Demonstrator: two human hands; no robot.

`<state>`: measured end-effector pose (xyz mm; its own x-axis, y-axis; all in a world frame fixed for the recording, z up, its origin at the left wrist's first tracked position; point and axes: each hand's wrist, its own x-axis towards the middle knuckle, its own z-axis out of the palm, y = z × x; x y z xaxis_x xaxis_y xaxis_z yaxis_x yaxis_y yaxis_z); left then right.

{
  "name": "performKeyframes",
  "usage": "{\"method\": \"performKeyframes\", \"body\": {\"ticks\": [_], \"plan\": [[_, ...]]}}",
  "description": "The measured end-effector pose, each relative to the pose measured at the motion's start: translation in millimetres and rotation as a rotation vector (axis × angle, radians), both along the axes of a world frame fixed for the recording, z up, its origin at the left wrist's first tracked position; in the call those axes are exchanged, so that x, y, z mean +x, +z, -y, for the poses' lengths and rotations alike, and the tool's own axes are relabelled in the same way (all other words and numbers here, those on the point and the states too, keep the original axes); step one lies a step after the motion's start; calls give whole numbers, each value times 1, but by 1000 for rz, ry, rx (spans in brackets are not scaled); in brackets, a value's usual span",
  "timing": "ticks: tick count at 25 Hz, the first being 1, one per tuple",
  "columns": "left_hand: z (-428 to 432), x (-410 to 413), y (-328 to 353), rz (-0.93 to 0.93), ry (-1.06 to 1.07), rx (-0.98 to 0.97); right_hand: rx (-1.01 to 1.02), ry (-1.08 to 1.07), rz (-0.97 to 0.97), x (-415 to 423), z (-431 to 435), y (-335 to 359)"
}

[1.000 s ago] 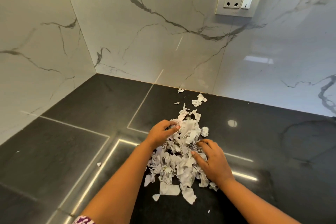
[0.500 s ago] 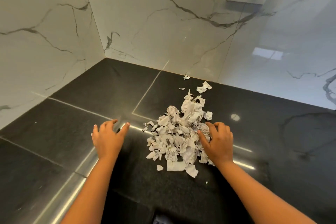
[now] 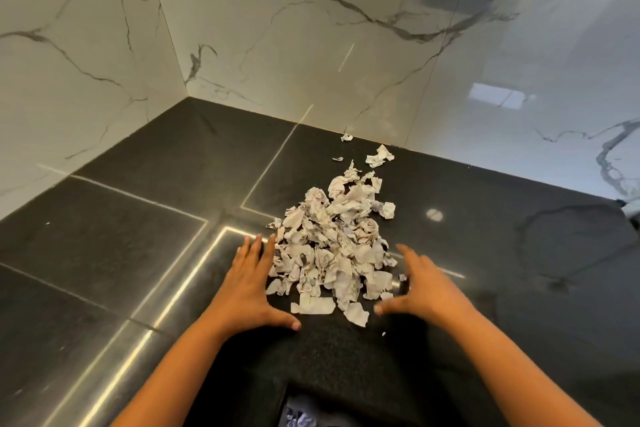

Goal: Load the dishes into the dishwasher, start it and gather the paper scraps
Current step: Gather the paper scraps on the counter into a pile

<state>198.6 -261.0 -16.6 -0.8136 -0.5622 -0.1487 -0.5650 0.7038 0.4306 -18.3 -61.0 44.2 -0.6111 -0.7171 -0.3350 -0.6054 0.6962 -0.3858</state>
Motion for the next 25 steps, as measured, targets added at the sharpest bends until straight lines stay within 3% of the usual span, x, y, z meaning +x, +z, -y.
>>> {"method": "performKeyframes", "body": {"ticks": [2, 5, 10, 12, 15, 16, 18, 22, 25], "plan": [[-3, -9, -5, 42, -33, -107, 36, 28, 76, 13, -3, -7], [-19, -43, -5, -10, -51, -152, -219, -41, 144, 26, 16, -16], [-25, -71, 3, -244, 34, 44, -496, -84, 114, 26, 42, 6], [-23, -69, 2, -311, 84, 99, -347, -31, 110, 26, 36, 20], [-26, -69, 0, -273, 98, 63, 153, 131, 259, 35, 17, 21], [-28, -70, -1, -248, 104, 29, 188, 161, 293, 39, 13, 15], [-30, -73, -2, -207, 119, -32, 41, 138, 277, 41, 15, 5], [-30, -72, -1, -214, 132, 11, -422, 121, 69, 30, 33, 0], [-30, -69, 1, -232, 122, 43, -641, 122, -132, 16, 36, -3]]}}
